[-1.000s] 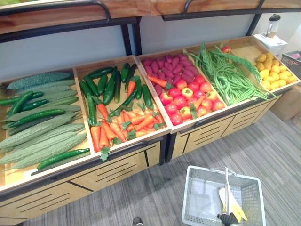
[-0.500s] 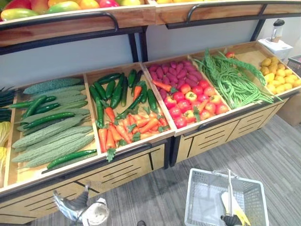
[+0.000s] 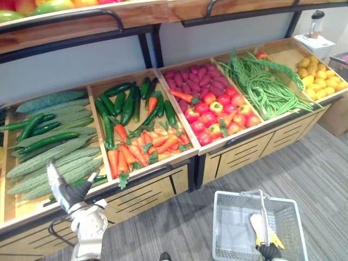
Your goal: Pick vegetable in the basket
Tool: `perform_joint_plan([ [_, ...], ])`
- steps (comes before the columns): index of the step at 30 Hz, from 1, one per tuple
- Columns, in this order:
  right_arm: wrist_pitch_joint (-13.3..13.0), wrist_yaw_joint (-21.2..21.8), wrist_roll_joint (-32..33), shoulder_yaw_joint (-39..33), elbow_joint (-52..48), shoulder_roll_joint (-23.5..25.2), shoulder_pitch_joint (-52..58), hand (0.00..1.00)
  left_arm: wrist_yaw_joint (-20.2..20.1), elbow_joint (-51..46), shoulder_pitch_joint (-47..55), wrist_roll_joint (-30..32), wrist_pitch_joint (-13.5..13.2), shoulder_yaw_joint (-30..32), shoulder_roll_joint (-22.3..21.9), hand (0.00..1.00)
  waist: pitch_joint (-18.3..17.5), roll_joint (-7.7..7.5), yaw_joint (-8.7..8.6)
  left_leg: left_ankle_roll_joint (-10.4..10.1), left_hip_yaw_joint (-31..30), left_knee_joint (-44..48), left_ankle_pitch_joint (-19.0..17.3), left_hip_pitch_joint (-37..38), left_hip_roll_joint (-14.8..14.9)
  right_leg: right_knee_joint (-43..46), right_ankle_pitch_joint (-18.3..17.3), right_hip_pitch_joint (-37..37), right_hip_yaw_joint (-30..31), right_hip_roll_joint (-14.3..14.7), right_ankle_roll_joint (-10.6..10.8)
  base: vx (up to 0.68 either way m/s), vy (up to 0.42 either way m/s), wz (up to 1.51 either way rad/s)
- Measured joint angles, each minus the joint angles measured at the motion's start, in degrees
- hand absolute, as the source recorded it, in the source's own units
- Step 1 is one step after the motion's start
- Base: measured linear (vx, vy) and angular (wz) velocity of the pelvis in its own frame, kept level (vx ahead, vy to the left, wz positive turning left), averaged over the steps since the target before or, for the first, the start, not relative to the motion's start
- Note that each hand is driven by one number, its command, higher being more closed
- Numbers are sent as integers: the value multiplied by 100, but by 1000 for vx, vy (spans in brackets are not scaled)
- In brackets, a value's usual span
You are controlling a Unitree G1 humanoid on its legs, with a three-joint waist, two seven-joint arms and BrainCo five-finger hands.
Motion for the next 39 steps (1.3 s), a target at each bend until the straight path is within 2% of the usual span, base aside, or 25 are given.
perform_joint_plan([
  [3,-9,1,2,59,-119,-77,12,100,-344,28,-253,52,191,-337,382,0,17,30,-55,1,112,14,-9,-9,1,3,23,-86,132,7,8,29,17,-23],
  [5,-60,6,2,119,-182,-123,19,100,-562,88,-435,52,208,-552,602,0,40,66,-58,2,145,16,-11,-10,5,-4,62,-162,270,19,3,40,12,-37],
  [6,-119,8,3,153,-212,-146,19,100,-723,263,-625,53,245,-739,752,0,67,105,-89,2,148,17,-11,-9,4,-11,78,-182,327,19,6,35,8,-24],
  [7,-141,40,3,165,-272,-160,-9,100,-1032,508,-855,50,328,-930,959,0,94,136,-193,2,168,17,-11,-27,3,-7,97,-227,367,19,-3,28,8,-21],
  [11,-164,106,5,197,-437,-224,-12,100,-1638,859,-1350,86,404,-1348,1340,0,216,187,-222,2,324,20,-11,-56,28,-8,192,-390,596,56,-14,-5,10,-29],
  [12,-169,112,7,206,-491,-252,-12,100,-1810,1035,-1610,106,456,-1484,1444,0,291,196,-275,2,351,20,-11,-79,30,5,220,-451,646,58,2,-25,5,-19],
  [17,-261,104,31,376,-773,-309,-11,100,-2170,1438,-2186,104,667,-1680,1676,0,476,227,-498,19,460,22,-24,-237,38,135,259,-762,799,70,14,-43,12,-16],
  [23,-404,83,59,456,-1092,-320,-21,100,-2354,1609,-2771,87,910,-1886,1678,0,798,275,-559,22,611,36,-21,-357,56,323,277,-1074,963,91,21,-28,1,-15],
  [24,-422,74,61,505,-1163,-320,-40,100,-2353,1609,-2903,85,962,-1888,1684,0,836,253,-629,56,593,247,-73,-574,98,357,278,-1202,977,79,20,0,0,0],
  [29,-429,24,75,712,-1495,-356,-132,100,-2357,1611,-3210,85,1084,-2045,1716,0,1180,221,-648,12,611,647,-196,-788,281,535,278,-1378,1129,175,19,3,-35,-6],
  [32,-433,-17,119,851,-1610,-397,-172,100,-2365,1708,-3425,84,1132,-2074,1714,0,1217,222,-649,9,610,791,-221,-998,367,668,277,-1598,1187,197,17,-12,-21,-3],
  [39,-536,-129,266,969,-1774,-434,-182,100,-2330,1976,-3746,45,1471,-2071,1672,0,1374,185,-648,16,655,934,-226,-1217,421,835,269,-1874,1267,215,7,-22,-13,-4],
])
